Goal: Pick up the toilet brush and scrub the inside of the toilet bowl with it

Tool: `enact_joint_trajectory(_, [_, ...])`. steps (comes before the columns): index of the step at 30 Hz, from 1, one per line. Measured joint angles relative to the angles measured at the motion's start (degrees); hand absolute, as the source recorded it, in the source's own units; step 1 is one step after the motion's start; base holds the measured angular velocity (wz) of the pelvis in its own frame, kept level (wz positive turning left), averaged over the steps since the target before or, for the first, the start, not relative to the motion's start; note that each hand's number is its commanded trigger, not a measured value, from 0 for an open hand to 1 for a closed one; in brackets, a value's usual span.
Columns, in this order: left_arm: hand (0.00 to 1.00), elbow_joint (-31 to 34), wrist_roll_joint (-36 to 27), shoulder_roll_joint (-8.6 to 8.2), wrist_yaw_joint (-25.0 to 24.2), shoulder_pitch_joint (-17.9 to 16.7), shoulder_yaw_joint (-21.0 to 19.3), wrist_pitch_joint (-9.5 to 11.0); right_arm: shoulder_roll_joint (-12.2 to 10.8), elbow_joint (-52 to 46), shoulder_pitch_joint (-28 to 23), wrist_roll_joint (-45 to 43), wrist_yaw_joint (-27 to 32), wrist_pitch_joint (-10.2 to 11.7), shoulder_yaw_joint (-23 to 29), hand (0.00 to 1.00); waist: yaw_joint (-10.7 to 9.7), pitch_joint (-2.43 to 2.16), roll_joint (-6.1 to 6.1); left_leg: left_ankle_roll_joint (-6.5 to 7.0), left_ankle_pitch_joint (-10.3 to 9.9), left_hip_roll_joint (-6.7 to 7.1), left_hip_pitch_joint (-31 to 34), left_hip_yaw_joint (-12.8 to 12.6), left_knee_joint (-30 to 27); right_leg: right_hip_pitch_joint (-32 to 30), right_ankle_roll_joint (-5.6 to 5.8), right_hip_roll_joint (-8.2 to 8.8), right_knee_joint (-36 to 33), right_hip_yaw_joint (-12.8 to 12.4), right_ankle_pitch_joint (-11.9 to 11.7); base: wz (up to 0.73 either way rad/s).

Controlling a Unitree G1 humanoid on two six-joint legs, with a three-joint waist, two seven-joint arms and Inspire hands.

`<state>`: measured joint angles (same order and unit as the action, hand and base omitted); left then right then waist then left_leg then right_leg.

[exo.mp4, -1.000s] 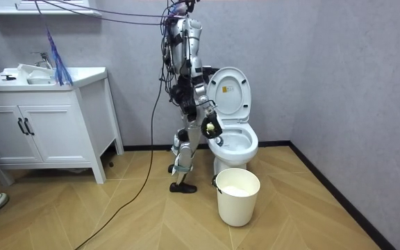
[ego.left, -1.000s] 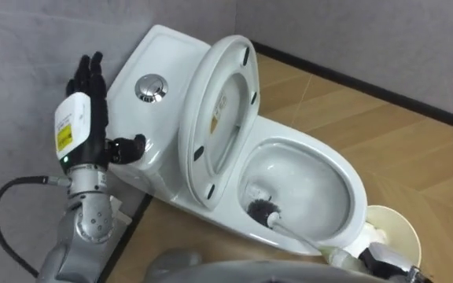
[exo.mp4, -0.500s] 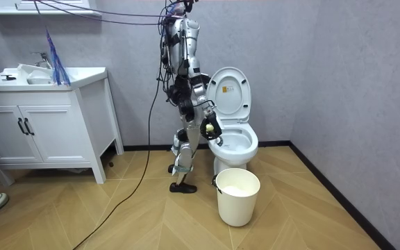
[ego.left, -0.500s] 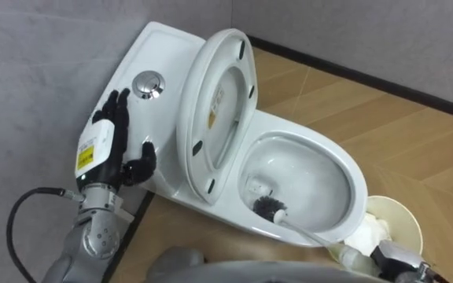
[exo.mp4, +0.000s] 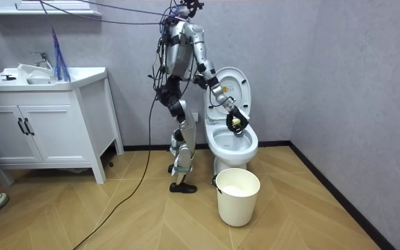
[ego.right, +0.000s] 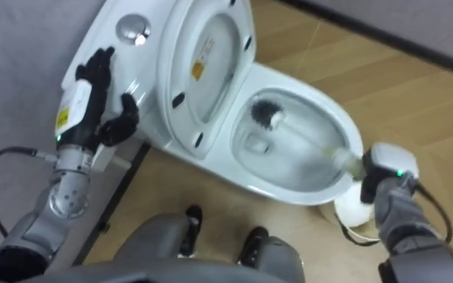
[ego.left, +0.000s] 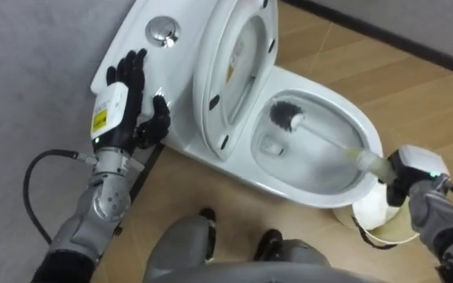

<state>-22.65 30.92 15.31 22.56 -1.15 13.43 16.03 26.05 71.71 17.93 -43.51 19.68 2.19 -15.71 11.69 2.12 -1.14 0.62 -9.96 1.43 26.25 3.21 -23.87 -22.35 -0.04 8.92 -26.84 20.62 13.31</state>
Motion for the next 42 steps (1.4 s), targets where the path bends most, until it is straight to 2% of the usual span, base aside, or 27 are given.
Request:
enact_joint_trajectory(3, [0.0,1.34,0.01,0.26,0.68,0.85,1.1,0.14,1.55,0.2,1.18,0.92,0.38,-0.74,-1.1,1.0,1.36,0.06,0.56,0.03,0.25,0.25,3.35,-0.07,-0.77,-3.76,-0.23,0.7,-1.34,-0.22,0.05,0.0])
enact_joint_trajectory(5, [0.0,2.53,0.0,0.31,1.08,0.83,1.16,0.14,1.58,0.16,1.29,1.5,1.4,-1.31,-1.01,1.0,1.6,0.08,0.64,0.12,0.52,0.26,5.19,-0.36,-1.01,-5.98,-0.35,1.04,-2.37,-0.6,0.13,-0.02])
enact_joint_trajectory(9, [0.0,5.07,-0.24,0.75,2.16,0.9,1.11,0.13,1.9,-0.61,1.53,3.36,3.29,-2.61,-1.03,1.0,2.03,0.44,1.17,0.3,0.6,0.3,9.62,-1.47,-2.73,-10.88,-0.69,1.8,-4.05,-1.47,0.18,-0.09])
enact_joint_trajectory(11, [0.0,6.35,-0.72,0.93,3.34,1.03,1.36,0.13,2.77,-0.67,2.63,3.37,4.02,-3.01,-1.05,1.0,2.03,0.77,1.77,0.43,0.61,0.29,12.06,-1.72,-3.5,-13.37,-0.83,2.15,-5.15,-1.55,0.26,-0.07])
enact_joint_trajectory(13, [0.0,7.09,-0.92,1.1,5.06,1.6,2.2,0.13,3.85,-0.53,3.96,3.27,4.73,-3.62,-1.45,1.0,2.26,0.91,2.67,0.6,0.78,0.29,14.23,-2.2,-3.92,-15.95,-1.07,2.06,-5.99,-2.04,-0.04,-0.07])
enact_joint_trajectory(18, [0.0,6.94,-1.73,1.48,6.08,1.53,3.15,0.1,4.96,-0.4,3.91,3.22,5.11,-4.91,-4.4,1.0,2.58,1.3,4.23,0.54,1.21,0.35,14.81,-2.49,-3.69,-16.78,-1.26,1.81,-5.94,-2.36,-0.23,-0.01])
enact_joint_trajectory(21, [0.0,6.84,-2.1,1.61,6.28,0.97,3.45,-0.4,5.39,-0.55,3.47,3.17,4.47,-5.89,-4.73,1.0,2.65,0.84,5.25,0.42,1.28,0.33,14.98,-2.58,-3.43,-17.21,-1.33,1.86,-5.97,-2.38,-0.19,0.0])
enact_joint_trajectory(23, [0.0,6.8,-2.16,1.75,6.51,0.89,3.85,-0.62,5.38,-0.6,3.29,2.14,2.99,-7.4,-7.34,1.0,2.57,0.63,5.61,0.26,1.4,0.28,15.17,-2.64,-3.46,-17.44,-1.41,1.86,-5.95,-2.49,-0.15,0.0])
enact_joint_trajectory(25, [0.0,6.82,-2.14,1.73,7.18,0.9,4.97,-1.03,5.07,-0.5,3.02,-1.16,-0.73,-9.48,-12.4,1.0,3.11,0.48,6.08,0.16,1.48,0.22,15.27,-2.7,-3.09,-17.67,-1.48,1.44,-5.79,-2.77,-0.1,0.0])
enact_joint_trajectory(26, [0.0,6.82,-2.08,1.73,7.27,0.89,5.05,-1.09,4.78,-0.63,2.86,-1.16,-1.16,-9.91,-12.39,1.0,3.14,0.23,6.64,0.16,1.48,0.22,15.26,-2.7,-3.07,-17.68,-1.48,1.39,-5.73,-2.82,-0.1,0.0])
enact_joint_trajectory(28, [0.0,6.83,-2.09,1.73,7.45,0.64,5.67,-1.73,4.73,-0.66,2.34,-1.13,-2.46,-11.25,-12.41,1.0,3.14,0.24,6.99,0.17,1.47,0.24,15.19,-2.87,-3.06,-17.72,-1.47,1.37,-5.68,-3.08,-0.1,0.0])
enact_joint_trajectory(33, [0.0,6.88,-2.03,1.73,8.8,-0.39,6.92,-3.27,4.63,-2.94,0.6,-0.98,-5.0,-13.29,-12.42,1.0,2.87,-0.26,7.73,0.16,1.48,-0.04,14.83,-3.11,-2.51,-17.36,-1.42,0.92,-4.86,-3.25,-0.16,0.0])
enact_joint_trajectory(37, [0.0,7.29,-2.02,1.73,10.99,-1.54,7.67,-4.68,4.89,-4.61,-1.52,1.01,-6.19,-13.76,-12.41,1.0,2.29,-0.5,8.13,0.16,1.49,-0.2,14.76,-3.55,-2.57,-17.16,-1.43,0.88,-4.88,-3.17,-0.1,0.0])
enact_joint_trajectory(42, [0.0,8.65,-1.99,1.76,12.47,-2.16,8.9,-7.07,5.16,-4.27,-2.15,5.37,-6.24,-12.67,-12.39,1.0,1.39,-0.44,8.07,0.19,1.5,-0.11,14.81,-4.07,-3.01,-17.04,-1.21,1.11,-5.09,-3.16,0.34,0.05])
